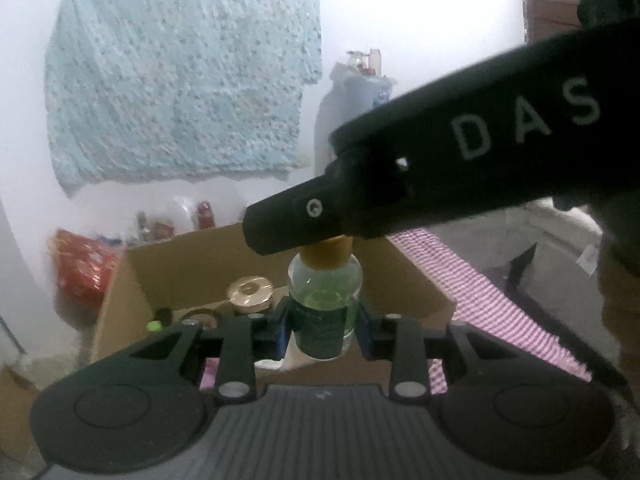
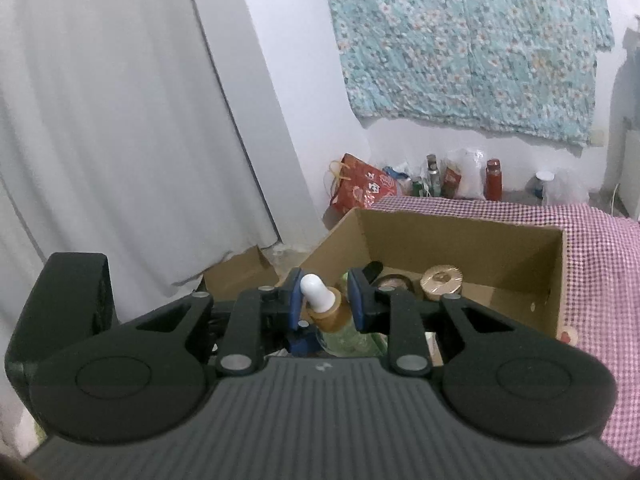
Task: Organize rigid objects
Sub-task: 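Carry the green dropper bottle into the box and open the right gripper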
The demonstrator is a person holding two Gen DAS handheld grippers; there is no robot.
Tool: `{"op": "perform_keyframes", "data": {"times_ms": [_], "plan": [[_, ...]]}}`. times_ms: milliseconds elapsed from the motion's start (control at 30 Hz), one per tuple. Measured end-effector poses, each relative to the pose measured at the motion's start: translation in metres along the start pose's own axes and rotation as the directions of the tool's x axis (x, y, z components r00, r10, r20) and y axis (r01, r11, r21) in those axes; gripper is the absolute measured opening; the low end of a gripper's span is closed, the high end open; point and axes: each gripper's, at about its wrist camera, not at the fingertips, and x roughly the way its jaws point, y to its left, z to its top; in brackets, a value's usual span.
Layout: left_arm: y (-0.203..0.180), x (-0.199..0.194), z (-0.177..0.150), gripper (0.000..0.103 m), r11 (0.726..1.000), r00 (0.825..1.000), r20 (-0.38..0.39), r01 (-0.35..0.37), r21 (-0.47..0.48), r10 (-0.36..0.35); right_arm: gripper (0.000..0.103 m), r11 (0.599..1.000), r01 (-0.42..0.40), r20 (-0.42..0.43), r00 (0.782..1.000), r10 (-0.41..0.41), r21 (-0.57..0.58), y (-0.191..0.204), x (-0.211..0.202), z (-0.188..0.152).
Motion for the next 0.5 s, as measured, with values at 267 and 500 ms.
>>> {"op": "perform_keyframes", "data": {"times_ms": [267,500], "plan": [[0.012,0.081,0.034,0.033,0.994,0.986,-0.143,0.069,-0.085,-0.081,0.024,0.983,0.019,-0.121,0.993,0.004,0.183,-0.089,0.042,0.041],[0.019,0.158,0.052,0.033,0.986,0.955,-0.277,0.069,-0.149,-0.109,0.023,0.972,0.092,-0.214,0.976,-0.045,0.215,-0.147,0.086,0.043]]}}
